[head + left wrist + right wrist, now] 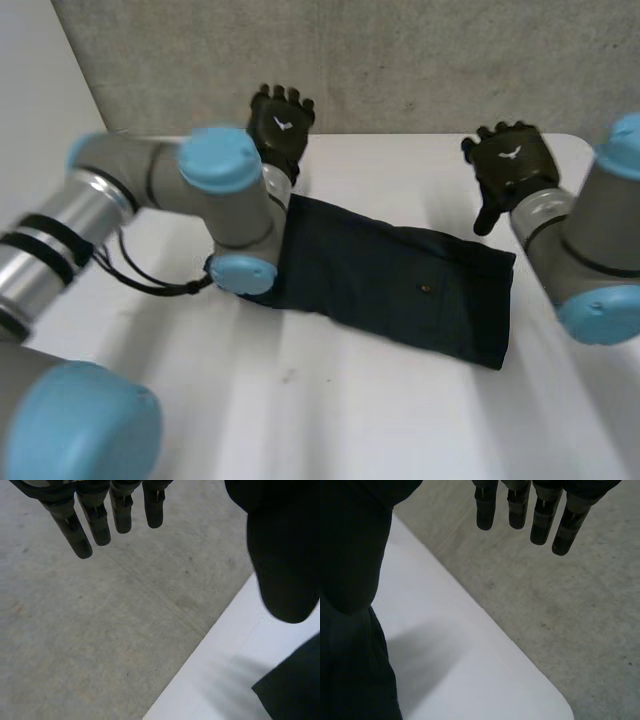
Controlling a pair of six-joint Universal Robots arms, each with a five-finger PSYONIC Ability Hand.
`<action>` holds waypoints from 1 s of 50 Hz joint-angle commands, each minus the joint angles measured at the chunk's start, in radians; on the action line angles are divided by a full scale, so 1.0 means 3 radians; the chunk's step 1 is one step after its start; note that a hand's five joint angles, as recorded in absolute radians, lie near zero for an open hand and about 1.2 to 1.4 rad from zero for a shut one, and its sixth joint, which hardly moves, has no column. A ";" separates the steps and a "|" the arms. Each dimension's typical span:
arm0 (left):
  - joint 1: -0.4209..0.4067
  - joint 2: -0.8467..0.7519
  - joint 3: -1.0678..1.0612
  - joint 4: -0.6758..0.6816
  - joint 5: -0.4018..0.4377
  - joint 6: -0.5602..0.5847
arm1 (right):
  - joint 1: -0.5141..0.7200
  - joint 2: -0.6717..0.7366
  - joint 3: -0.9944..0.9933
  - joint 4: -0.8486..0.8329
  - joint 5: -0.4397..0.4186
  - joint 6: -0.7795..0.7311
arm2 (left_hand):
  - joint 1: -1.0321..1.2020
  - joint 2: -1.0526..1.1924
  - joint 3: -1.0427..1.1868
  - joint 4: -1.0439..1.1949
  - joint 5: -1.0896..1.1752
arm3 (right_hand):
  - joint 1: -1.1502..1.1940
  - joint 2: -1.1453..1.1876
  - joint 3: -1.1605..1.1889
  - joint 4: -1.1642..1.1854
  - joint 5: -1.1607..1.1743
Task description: Fold the shorts.
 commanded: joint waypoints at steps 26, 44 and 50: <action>0.0515 0.2442 -0.4015 0.0533 0.0330 -0.1185 | -0.0339 -0.0132 0.1683 -0.0394 -0.0546 0.0793 | -0.0023 -0.0058 -0.0098 -0.0068 -0.0123 | 0.2583 0.2530 0.2563 0.2482 0.2444; 0.0520 0.2779 -0.4189 0.0569 0.0330 -0.1185 | -0.0635 -0.0505 0.1024 0.0392 -0.0520 -0.1169 | -0.0023 -0.0058 -0.0098 -0.0068 -0.0123 | 0.3964 0.3910 0.3944 0.3862 0.3824; 0.0592 0.2882 -0.4281 0.0691 0.0330 -0.1180 | -0.0268 -0.0173 0.0232 0.0730 -0.0341 -0.1927 | -0.0023 -0.0058 -0.0098 -0.0068 -0.0123 | 0.3964 0.3910 0.3944 0.3862 0.3824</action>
